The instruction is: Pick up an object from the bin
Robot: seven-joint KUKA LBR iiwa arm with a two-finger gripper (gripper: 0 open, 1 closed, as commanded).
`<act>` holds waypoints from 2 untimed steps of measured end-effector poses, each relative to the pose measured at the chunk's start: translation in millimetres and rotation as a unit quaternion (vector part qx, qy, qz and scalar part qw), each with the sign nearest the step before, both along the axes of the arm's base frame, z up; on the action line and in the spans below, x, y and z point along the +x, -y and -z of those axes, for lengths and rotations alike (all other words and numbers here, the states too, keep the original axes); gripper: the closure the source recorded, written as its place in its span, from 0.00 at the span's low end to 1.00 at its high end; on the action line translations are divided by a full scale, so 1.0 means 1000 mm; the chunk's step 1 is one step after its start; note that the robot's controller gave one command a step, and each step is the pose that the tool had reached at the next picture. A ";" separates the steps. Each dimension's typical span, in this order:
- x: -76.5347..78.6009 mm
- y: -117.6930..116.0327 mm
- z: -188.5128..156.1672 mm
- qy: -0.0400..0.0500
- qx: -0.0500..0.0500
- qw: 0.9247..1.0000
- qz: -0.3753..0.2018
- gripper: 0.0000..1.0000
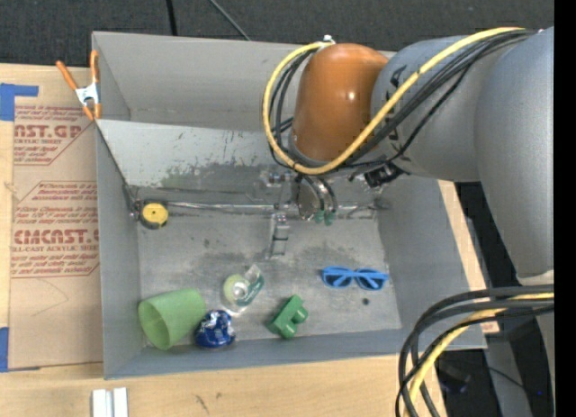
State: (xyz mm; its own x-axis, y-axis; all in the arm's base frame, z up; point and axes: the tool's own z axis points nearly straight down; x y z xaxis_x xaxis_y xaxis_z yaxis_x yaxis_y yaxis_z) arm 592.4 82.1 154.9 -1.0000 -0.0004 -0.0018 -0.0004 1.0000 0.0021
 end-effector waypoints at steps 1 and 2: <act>-0.084 -0.047 0.089 -0.005 -0.001 0.997 -0.076 0.00; -0.094 -0.134 0.081 0.000 0.001 0.995 -0.098 0.00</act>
Offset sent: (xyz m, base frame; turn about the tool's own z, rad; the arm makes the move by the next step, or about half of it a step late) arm -0.0797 0.0442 -0.0849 -0.1467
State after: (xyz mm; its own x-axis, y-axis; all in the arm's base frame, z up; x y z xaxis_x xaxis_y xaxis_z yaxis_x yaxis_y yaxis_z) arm 498.9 216.5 74.2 -0.9809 -0.1945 -0.0020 -0.1945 0.9809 0.0048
